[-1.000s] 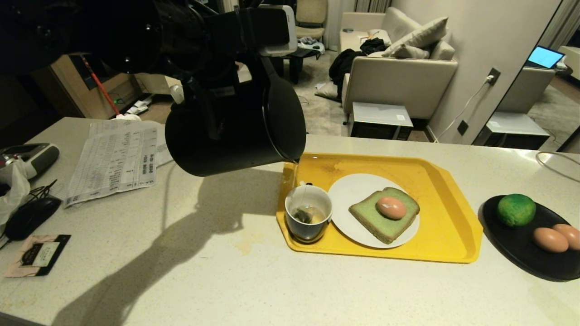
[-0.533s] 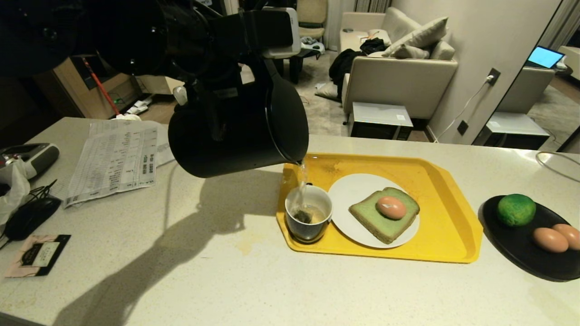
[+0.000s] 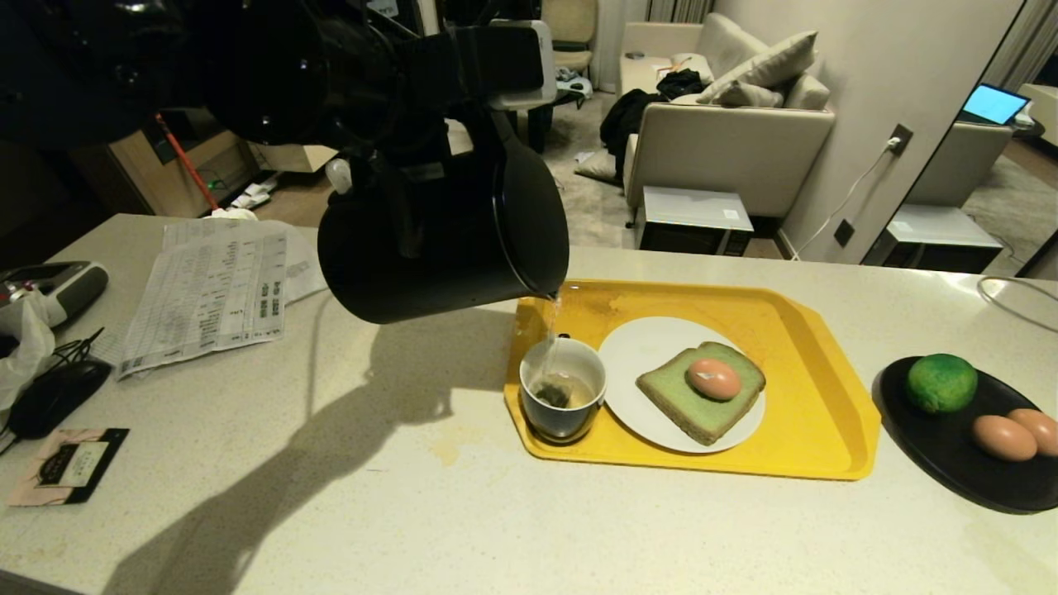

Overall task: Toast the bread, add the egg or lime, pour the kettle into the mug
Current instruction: Pour water into a cup

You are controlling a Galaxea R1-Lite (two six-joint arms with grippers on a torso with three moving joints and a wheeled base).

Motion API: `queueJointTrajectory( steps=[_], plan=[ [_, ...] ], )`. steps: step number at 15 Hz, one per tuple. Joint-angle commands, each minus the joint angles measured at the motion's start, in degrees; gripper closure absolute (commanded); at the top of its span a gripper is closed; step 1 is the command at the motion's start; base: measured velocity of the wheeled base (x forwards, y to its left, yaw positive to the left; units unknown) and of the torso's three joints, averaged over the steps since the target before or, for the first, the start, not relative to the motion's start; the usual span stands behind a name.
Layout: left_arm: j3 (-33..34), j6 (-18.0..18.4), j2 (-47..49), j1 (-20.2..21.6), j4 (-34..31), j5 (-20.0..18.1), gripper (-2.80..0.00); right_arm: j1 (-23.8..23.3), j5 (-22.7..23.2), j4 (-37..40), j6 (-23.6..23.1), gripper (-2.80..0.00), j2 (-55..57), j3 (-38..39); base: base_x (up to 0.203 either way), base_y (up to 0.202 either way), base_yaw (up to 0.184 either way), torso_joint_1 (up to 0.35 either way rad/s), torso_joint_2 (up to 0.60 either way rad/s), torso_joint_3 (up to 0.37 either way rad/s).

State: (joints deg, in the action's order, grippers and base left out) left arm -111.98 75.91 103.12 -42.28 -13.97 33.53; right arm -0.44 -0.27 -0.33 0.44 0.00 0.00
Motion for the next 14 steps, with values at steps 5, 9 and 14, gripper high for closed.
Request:
queueJointTrajectory(
  steps=[5, 9, 14],
  plan=[
    [0.01, -0.33, 0.24, 0.00, 0.35, 0.05, 0.00, 0.00, 0.00, -0.02, 0.09, 0.00, 0.06, 0.18, 0.000, 0.000, 0.000, 0.000, 0.00, 0.000],
    [0.10, -5.16, -0.17, 0.00, 0.35, -0.38, 0.00, 0.00, 0.00, -0.02, 0.00, 0.00, 0.00, 0.18, 0.000, 0.000, 0.000, 0.000, 0.00, 0.000],
    [0.45, -11.46, -2.11, 0.09, 0.25, -0.57, 0.00, 0.00, 0.00, -0.02, 0.00, 0.00, 0.00, 0.18, 0.000, 0.000, 0.000, 0.000, 0.00, 0.000]
  ],
)
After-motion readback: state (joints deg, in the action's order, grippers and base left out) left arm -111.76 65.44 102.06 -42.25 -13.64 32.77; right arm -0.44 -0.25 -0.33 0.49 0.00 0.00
